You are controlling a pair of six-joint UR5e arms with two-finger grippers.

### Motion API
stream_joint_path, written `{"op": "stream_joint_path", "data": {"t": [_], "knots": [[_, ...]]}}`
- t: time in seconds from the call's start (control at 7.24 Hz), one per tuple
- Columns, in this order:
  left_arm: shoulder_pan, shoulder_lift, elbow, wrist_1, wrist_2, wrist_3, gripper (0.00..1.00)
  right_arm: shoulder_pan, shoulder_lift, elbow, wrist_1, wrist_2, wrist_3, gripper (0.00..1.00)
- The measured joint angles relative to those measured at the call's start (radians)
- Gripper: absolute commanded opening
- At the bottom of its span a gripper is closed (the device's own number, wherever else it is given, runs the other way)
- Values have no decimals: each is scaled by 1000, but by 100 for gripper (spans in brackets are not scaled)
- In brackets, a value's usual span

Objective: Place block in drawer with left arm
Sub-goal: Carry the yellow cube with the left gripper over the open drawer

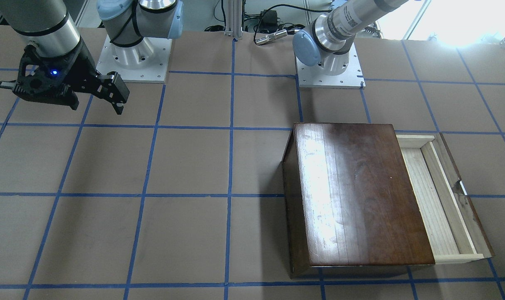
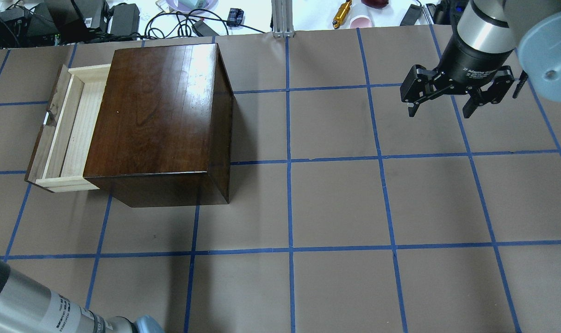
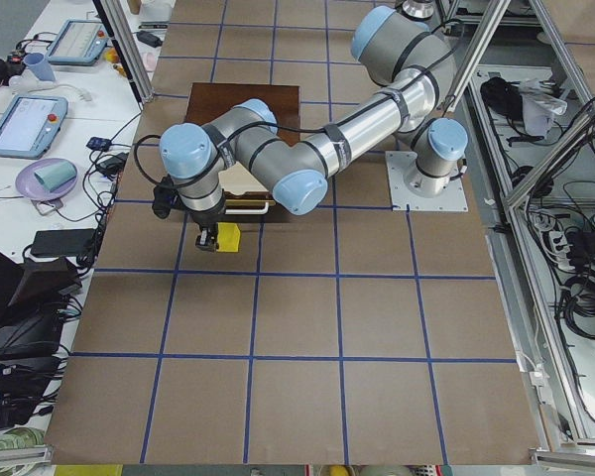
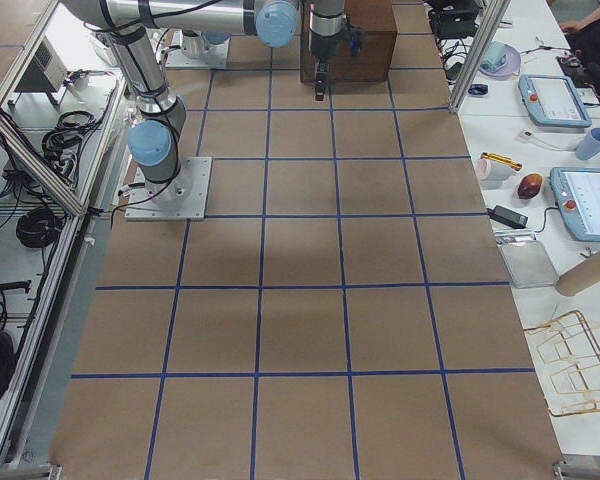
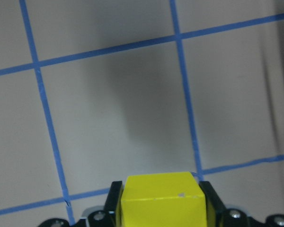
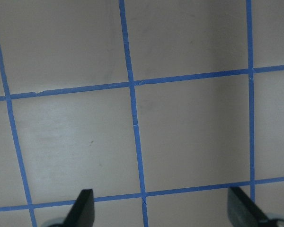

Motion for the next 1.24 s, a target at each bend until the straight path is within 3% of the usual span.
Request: {"op": "stream_joint_path", "data": {"t": [0.55,0.97,1.24], "knots": [[-154,134,-196,39,0,-279,38,0,0,0,0,0,0,100],[-231,177,-379,240,0,-359,38,0,0,-1,0,0,0,100],[-253,183,-447,316,-7,-395,38,0,0,-1,0,0,0,100]]}}
